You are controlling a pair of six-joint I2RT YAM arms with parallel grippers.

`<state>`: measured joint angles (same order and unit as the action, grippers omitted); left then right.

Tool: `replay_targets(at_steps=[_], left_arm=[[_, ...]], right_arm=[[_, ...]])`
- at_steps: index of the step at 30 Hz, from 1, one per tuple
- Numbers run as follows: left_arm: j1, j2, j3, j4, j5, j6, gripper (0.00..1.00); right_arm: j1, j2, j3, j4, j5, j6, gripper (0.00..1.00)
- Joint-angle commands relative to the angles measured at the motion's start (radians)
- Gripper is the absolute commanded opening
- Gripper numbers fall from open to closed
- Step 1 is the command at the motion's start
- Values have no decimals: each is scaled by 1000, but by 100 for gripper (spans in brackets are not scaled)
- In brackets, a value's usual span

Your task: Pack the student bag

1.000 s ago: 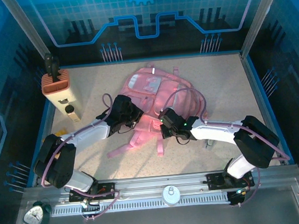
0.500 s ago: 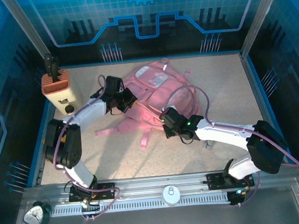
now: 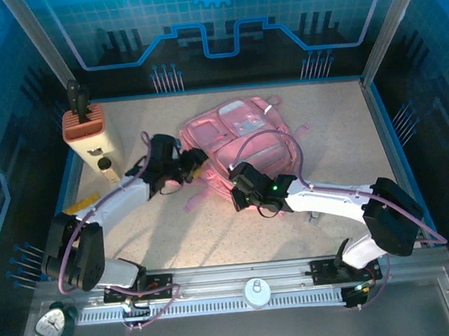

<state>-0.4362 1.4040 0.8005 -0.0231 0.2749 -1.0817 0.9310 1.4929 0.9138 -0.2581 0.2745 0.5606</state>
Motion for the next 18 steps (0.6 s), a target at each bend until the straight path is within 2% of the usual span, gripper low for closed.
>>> replay_targets(at_steps=[1,3,6,9,12,13,15,18], left_arm=[[-88,12,-76,128,-97,-148,55],[-129,62,-74,154,-119,-198,56],[-145,152,-53,227,-108,-237,49],[-145,205,-22,265,-111,-222,37],[-144,210,21,173,-153,-177,14],[-137,201,21,157,-166,-161,8],[-105,179,20,135,-156,-127,1],[-27,124,23,52,-137,-55,0]], right_arm=[[9,18,-5,52,-34,14,0],[9,20,-7,51,-27,26,0],[11,15,-6,51,-40,27,0],[12,5,-18,60,-44,23,0],[12,-20,-21,6,-13,24,0],[11,-32,-23,-22,10,29,0],[9,-59,-29,-66,52,36,0],[-7,-110,-88,-139,114,65,0]])
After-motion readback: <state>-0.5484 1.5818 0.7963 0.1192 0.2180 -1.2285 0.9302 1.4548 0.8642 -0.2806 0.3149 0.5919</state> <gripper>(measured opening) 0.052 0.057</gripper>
